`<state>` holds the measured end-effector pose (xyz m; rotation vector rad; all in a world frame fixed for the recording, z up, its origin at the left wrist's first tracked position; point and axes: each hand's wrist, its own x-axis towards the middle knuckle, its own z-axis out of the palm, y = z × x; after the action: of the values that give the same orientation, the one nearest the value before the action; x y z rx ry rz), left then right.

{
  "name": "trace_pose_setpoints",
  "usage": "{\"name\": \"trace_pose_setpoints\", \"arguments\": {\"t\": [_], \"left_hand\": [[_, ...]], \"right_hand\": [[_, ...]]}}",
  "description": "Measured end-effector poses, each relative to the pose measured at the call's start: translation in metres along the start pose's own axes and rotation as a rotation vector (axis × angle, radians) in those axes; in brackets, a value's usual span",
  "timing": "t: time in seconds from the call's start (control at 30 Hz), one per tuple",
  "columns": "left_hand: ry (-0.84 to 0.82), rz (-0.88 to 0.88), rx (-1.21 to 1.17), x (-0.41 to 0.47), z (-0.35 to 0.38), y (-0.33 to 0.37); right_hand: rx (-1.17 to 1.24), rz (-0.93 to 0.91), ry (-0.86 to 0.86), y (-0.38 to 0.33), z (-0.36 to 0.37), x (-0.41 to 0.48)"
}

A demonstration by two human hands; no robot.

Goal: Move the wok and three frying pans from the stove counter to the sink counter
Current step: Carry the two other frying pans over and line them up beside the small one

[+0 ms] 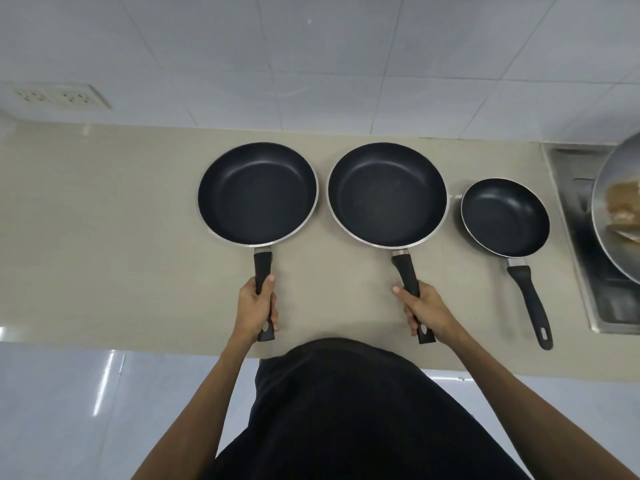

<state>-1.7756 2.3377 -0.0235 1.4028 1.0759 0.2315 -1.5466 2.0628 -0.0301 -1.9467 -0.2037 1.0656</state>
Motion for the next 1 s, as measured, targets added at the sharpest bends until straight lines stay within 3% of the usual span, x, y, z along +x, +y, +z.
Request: {"name": "trace_pose_setpoints", "arguments": {"t": [1.0], "left_hand": [[-0.087,-0.113,0.114,0.003,0.003,0.006]], "right_hand": [[-0.03,0.039,-0.063,-0.019,0.005,0.003]]}}
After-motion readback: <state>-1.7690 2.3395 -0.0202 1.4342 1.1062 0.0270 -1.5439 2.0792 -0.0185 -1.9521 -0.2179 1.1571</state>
